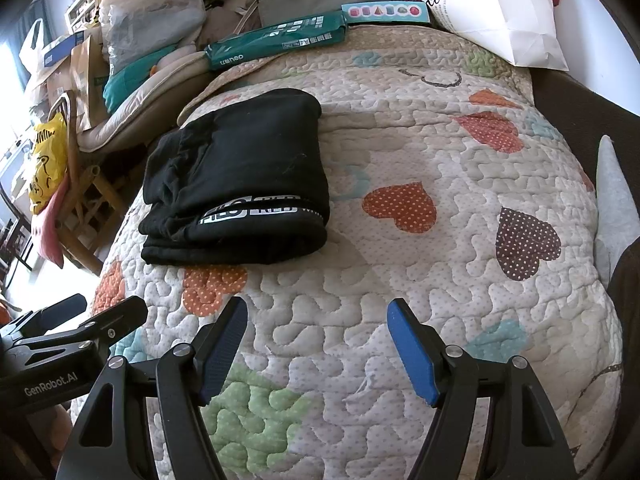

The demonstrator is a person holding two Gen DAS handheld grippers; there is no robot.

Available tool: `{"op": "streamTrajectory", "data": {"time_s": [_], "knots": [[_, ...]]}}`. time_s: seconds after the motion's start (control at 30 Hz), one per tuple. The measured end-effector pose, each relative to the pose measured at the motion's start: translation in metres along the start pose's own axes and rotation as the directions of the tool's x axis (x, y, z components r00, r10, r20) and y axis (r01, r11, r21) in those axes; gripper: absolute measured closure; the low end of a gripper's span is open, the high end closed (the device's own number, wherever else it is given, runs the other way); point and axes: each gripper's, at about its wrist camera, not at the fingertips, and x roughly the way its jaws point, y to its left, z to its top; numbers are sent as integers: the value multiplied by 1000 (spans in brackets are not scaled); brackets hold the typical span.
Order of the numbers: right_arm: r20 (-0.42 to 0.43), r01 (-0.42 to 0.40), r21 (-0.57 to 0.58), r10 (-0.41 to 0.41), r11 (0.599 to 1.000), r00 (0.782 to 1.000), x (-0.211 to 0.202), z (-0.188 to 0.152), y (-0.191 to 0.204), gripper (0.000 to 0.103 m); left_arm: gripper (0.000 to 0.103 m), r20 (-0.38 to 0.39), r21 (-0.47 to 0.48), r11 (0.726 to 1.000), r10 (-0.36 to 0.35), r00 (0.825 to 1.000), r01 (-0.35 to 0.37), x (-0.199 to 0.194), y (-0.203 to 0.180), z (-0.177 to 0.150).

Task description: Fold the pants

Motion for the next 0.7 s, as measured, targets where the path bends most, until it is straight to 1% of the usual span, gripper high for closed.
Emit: {"op": "streamTrajectory", "data": {"time_s": [0.7], "knots": [[0,5,2,-5,1000,1000,0,-1,0,25,0,-30,-18,1000,-11,999,11,4,2,0]]}}
